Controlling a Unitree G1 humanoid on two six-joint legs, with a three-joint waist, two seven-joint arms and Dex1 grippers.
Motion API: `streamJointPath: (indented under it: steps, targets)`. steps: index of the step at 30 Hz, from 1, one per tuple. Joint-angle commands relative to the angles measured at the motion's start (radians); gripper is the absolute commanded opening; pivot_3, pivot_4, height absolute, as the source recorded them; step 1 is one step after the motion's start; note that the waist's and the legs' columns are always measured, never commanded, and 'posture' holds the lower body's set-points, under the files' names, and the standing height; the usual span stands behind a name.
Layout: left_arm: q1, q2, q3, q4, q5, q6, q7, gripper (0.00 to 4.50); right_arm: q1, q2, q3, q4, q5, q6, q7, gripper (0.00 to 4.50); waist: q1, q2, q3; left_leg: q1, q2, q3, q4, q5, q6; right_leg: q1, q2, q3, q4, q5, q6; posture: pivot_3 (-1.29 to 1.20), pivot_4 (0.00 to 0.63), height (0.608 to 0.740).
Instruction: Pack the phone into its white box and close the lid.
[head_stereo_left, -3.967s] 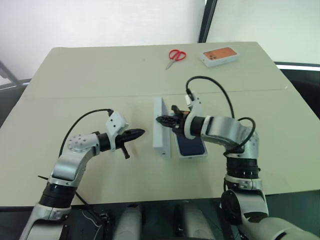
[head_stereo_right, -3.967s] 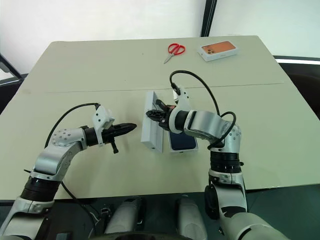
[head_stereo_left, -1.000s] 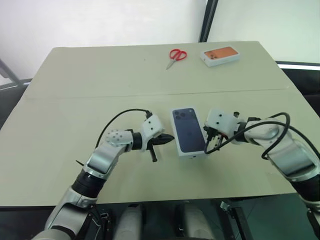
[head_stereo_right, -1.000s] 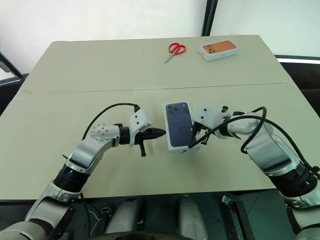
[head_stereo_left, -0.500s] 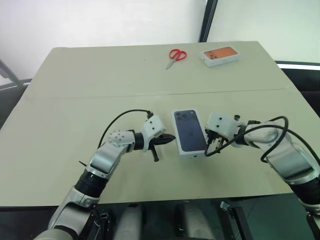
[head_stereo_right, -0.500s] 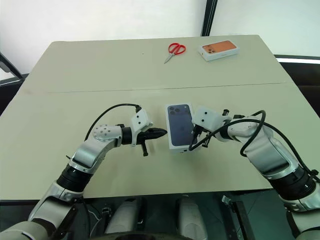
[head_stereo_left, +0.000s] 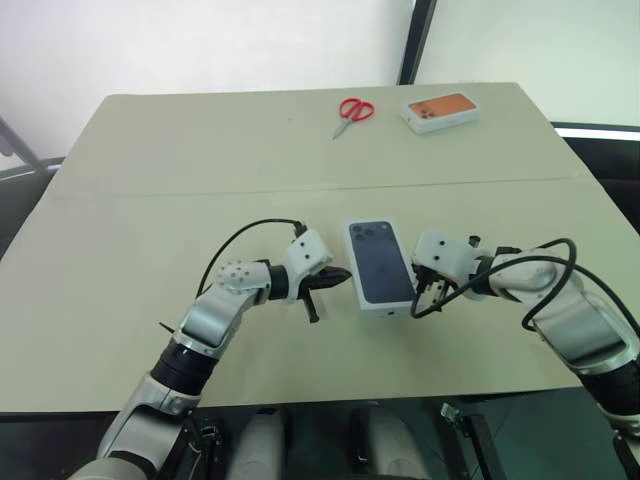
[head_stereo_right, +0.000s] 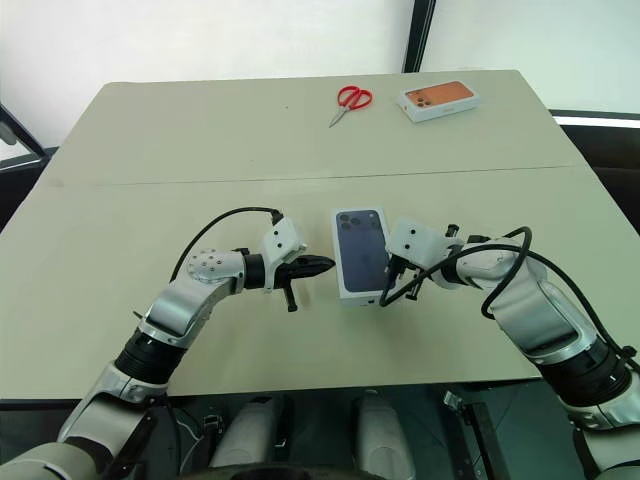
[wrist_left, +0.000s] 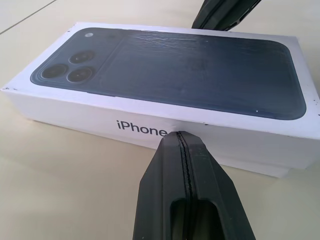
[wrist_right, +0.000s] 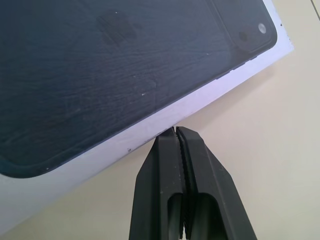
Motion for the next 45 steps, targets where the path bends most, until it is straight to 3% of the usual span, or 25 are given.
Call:
streamJointPath:
  steps: [1, 5, 11, 19, 26, 29, 32, 37, 41, 43, 45]
  targets:
    - [-0.055, -0.017, 0.113, -0.024, -0.083, 0.016, 0.024, 0.00, 0.029, -0.044, -0.180, -0.081, 0.108, -0.033, 0.079, 0.06, 0.003, 0.000, 0.000, 0.000, 0.000, 0.000, 0.000, 0.000, 0.000, 0.000, 0.000, 0.000, 0.000, 0.000, 0.000, 0.00, 0.150, 0.697]
    - [-0.134, -0.071, 0.110, 0.063, -0.051, -0.007, 0.079, 0.00, 0.074, -0.027, -0.248, -0.156, 0.205, 0.004, 0.109, 0.06, 0.002, -0.001, 0.000, 0.001, 0.000, 0.000, 0.000, 0.000, 0.000, 0.002, 0.000, -0.001, 0.000, 0.000, 0.000, 0.00, 0.150, 0.697]
    - [-0.226, -0.127, 0.048, 0.225, 0.032, -0.041, 0.122, 0.00, 0.120, 0.001, -0.237, -0.245, 0.273, 0.064, 0.083, 0.06, -0.002, -0.001, 0.000, 0.002, -0.001, 0.000, 0.001, 0.000, 0.000, 0.003, 0.000, -0.001, 0.000, 0.000, 0.000, 0.00, 0.150, 0.697]
    - [-0.243, -0.149, -0.072, 0.329, 0.125, 0.011, 0.099, 0.00, 0.208, -0.017, -0.089, -0.206, 0.161, 0.050, -0.003, 0.06, 0.000, -0.001, -0.001, 0.002, -0.001, 0.000, 0.001, 0.000, 0.000, 0.003, 0.000, -0.001, 0.000, 0.000, 0.000, 0.00, 0.150, 0.697]
    - [-0.218, -0.142, -0.086, 0.339, 0.156, 0.024, 0.109, 0.00, 0.213, -0.011, -0.085, -0.190, 0.151, 0.039, -0.011, 0.06, 0.000, -0.004, -0.004, 0.004, -0.001, -0.001, 0.000, 0.000, 0.000, 0.006, 0.000, -0.001, -0.001, 0.000, 0.000, 0.00, 0.150, 0.697]
    - [-0.205, -0.139, -0.044, 0.314, 0.144, -0.034, 0.130, 0.00, 0.199, 0.015, -0.125, -0.184, 0.173, 0.019, -0.018, 0.06, 0.000, -0.004, -0.005, 0.004, -0.001, -0.001, 0.000, 0.000, 0.000, 0.006, 0.000, -0.001, -0.001, 0.000, 0.000, 0.00, 0.150, 0.697]
    - [-0.161, -0.113, 0.093, 0.196, 0.084, -0.084, 0.187, 0.00, 0.123, 0.133, -0.252, -0.098, 0.204, -0.018, -0.115, 0.06, -0.010, -0.005, -0.004, 0.004, 0.000, -0.001, 0.000, 0.000, 0.000, 0.005, 0.001, -0.001, 0.000, 0.000, 0.000, 0.00, 0.150, 0.697]
    - [-0.018, -0.002, 0.246, -0.018, 0.016, -0.003, 0.213, 0.00, 0.042, 0.243, -0.391, 0.097, 0.212, -0.102, -0.215, 0.06, -0.004, -0.003, -0.004, 0.003, 0.001, 0.000, -0.001, 0.001, -0.003, 0.001, 0.001, 0.000, 0.002, 0.000, 0.000, 0.00, 0.150, 0.697]
    - [0.170, 0.129, 0.371, -0.146, -0.012, 0.016, 0.206, 0.00, 0.017, 0.263, -0.447, 0.223, 0.239, -0.176, -0.194, 0.06, 0.000, -0.003, -0.004, 0.003, 0.001, 0.001, -0.002, 0.001, -0.002, 0.001, -0.001, 0.001, 0.001, 0.000, 0.000, 0.00, 0.150, 0.697]
    - [0.207, 0.148, 0.387, -0.168, -0.022, 0.018, 0.215, 0.00, 0.015, 0.253, -0.450, 0.254, 0.241, -0.200, -0.178, 0.06, 0.004, -0.003, -0.003, 0.002, 0.001, 0.000, -0.001, 0.000, -0.001, 0.002, -0.001, 0.000, 0.001, 0.000, 0.000, 0.00, 0.150, 0.697]
    - [0.318, 0.173, 0.486, -0.204, -0.057, 0.028, 0.226, 0.00, 0.008, 0.243, -0.443, 0.288, 0.271, -0.211, -0.118, 0.06, 0.003, -0.003, -0.003, 0.002, 0.000, 0.000, 0.000, 0.000, -0.001, 0.002, -0.002, 0.000, 0.001, 0.000, 0.000, 0.00, 0.150, 0.697]
